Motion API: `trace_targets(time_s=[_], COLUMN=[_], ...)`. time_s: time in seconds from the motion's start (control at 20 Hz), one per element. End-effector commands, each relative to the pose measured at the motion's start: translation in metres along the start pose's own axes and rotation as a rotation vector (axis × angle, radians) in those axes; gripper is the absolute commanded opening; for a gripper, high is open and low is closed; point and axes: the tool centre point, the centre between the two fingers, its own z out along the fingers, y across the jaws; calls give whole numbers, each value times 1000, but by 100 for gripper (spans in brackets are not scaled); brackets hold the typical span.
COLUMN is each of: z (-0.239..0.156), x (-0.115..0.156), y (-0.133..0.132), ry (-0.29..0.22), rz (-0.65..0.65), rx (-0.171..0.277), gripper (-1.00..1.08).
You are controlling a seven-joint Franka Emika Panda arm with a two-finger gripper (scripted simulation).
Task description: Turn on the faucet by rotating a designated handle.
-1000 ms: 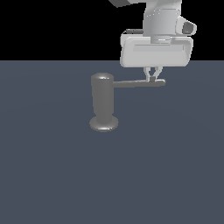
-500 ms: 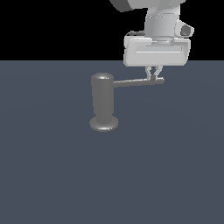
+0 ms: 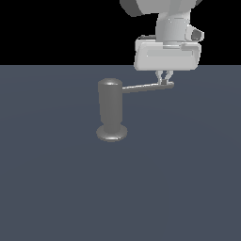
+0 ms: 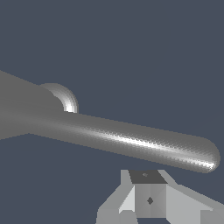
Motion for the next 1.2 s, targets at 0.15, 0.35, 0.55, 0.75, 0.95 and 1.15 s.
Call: trace_targets(time_s=[0.15,0.35,0.55,0.75,0.95,1.15], z=[14,1,3,4,5,6], x=[1,14,26,38,49,60], y=[31,14,13,13,12,12], ry=[-23,-3,-4,-6,-8,-9], rz=[36,8,10,12,14,16], rx=[-2,0,0,0,0,-1], gripper=[-100,-100,-100,-100,-100,-100])
